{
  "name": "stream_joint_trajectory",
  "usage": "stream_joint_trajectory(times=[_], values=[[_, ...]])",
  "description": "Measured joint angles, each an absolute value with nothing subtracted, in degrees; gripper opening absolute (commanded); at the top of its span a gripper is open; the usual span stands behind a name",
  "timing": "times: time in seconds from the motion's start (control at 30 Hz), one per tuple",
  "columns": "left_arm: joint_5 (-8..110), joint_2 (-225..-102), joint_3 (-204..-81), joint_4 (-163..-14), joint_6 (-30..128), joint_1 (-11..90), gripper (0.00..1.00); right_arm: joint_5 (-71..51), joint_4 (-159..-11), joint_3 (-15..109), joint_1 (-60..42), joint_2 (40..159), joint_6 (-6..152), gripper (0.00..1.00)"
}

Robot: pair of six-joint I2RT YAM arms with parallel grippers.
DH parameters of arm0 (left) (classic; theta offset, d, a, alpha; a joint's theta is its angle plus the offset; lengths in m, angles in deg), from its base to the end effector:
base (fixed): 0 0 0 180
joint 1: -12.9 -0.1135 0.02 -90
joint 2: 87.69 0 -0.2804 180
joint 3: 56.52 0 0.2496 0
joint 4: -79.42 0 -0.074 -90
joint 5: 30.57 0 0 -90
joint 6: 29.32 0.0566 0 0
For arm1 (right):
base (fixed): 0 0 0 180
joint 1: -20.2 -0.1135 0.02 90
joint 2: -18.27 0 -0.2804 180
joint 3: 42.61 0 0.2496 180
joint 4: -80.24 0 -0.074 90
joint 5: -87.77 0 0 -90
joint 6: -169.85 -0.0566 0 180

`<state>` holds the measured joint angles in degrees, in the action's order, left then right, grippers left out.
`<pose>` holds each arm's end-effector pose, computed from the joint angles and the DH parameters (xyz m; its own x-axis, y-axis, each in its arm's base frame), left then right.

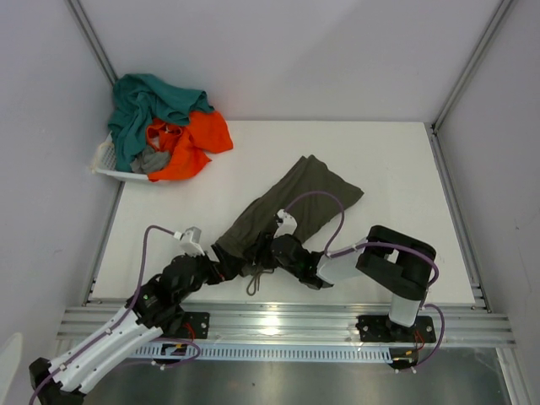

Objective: Fold and stack the shorts
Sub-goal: Fold the shorts

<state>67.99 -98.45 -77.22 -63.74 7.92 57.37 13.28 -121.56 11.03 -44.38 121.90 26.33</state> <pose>0.0818 -0.0684 0.1501 -0.6715 -0.4440 -0.5933 0.1049 0.7356 -0.6692 0.1681 0.3185 0.1341 -0.7390 0.2501 -0.6256 -0.2942 0.7155 0.6336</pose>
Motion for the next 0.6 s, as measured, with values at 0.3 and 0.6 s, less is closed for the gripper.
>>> stream_joint_trajectory(times=[0.3, 0.6], values=[[66.48, -111.87, -74.31, -75.13, 7.12, 57.37, 0.98, 11.9, -117.49, 9.12, -44.34, 117.73, 26.79, 0.68], [64.01, -106.52, -73.43, -80.26, 3.68, 57.35, 0.97, 13.39, -104.93, 8.82, -44.36, 110.06, 28.52, 0.69]])
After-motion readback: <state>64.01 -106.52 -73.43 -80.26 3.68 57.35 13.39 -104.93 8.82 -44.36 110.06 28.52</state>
